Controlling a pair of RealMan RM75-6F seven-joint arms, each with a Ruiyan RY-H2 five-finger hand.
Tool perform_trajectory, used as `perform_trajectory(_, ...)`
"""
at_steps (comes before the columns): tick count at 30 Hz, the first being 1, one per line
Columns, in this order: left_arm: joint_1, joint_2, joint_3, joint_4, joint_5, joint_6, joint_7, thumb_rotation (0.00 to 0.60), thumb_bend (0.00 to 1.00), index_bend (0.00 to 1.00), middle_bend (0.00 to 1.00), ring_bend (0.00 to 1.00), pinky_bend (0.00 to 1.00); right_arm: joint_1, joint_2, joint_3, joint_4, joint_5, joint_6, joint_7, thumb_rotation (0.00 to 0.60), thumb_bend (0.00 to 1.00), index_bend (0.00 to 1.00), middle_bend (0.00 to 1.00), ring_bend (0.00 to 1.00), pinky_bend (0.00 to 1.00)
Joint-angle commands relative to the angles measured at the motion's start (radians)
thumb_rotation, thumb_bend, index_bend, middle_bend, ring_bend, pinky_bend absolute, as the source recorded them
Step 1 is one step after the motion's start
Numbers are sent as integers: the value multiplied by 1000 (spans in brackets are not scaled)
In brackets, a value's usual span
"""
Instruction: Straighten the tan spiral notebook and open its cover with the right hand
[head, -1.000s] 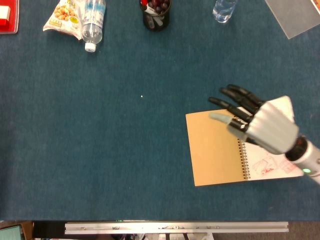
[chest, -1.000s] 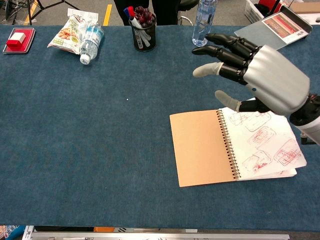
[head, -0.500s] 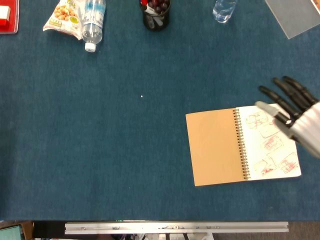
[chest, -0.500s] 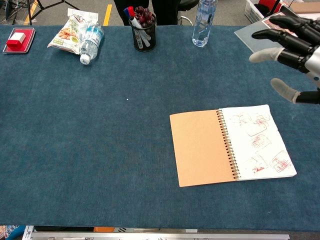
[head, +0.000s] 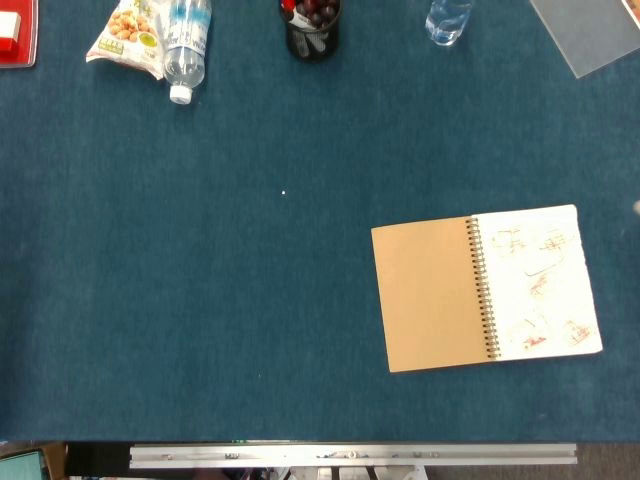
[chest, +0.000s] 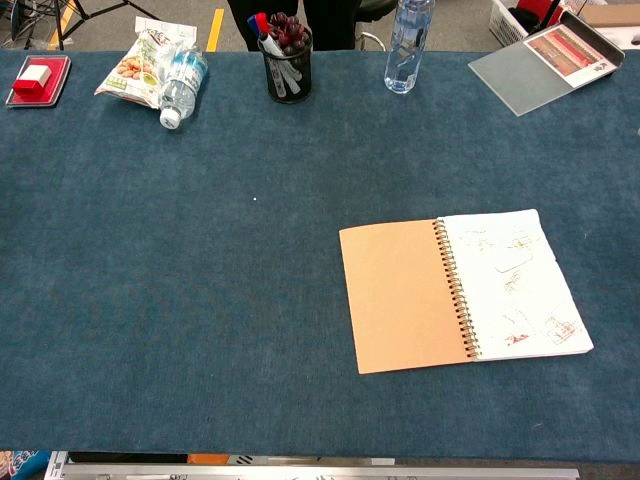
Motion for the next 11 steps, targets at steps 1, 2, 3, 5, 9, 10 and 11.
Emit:
perform_trajectory(1, -2, 4, -1, -6, 1, 0, 0, 600, 358, 263, 70, 108, 279, -51, -7, 8, 4, 37, 28, 12, 600, 336, 300, 178, 39, 158)
perform_trajectory(2, -2, 6, -1, -9, 1, 0, 0, 600, 358, 263, 70, 108, 279, -65, -11, 13, 8, 49, 37, 20, 600, 336, 300, 178, 39, 158)
perform_trajectory(3, -2, 9, -2, -14, 1, 1, 1, 600, 358, 263, 70, 108, 279, -84, -15, 18, 12, 65, 48, 33, 600, 336, 300, 178, 39, 158)
perform_trajectory(5, -5, 12, -6, -19, 0, 1, 1, 600, 358, 263, 70, 108, 279, -109, -18, 27, 19, 88, 64, 51, 600, 337, 301, 178, 39, 158)
perform_trajectory(9, -15, 13, -9, -25, 1, -8, 13, 600, 357, 264, 70, 108, 279, -148, -20, 45, 39, 118, 89, 88, 600, 336, 300, 178, 39, 158)
perform_trajectory(10, -17, 12, -7, -28, 3, -11, 18, 600, 357, 264, 70, 108, 279, -156, -22, 49, 48, 121, 92, 99, 600, 336, 301, 178, 39, 158)
perform_trajectory(11, -18, 12, -6, -30, 4, -12, 23, 600, 357, 264, 70, 108, 279, -161, -24, 51, 54, 122, 93, 108, 600, 336, 300, 178, 39, 158)
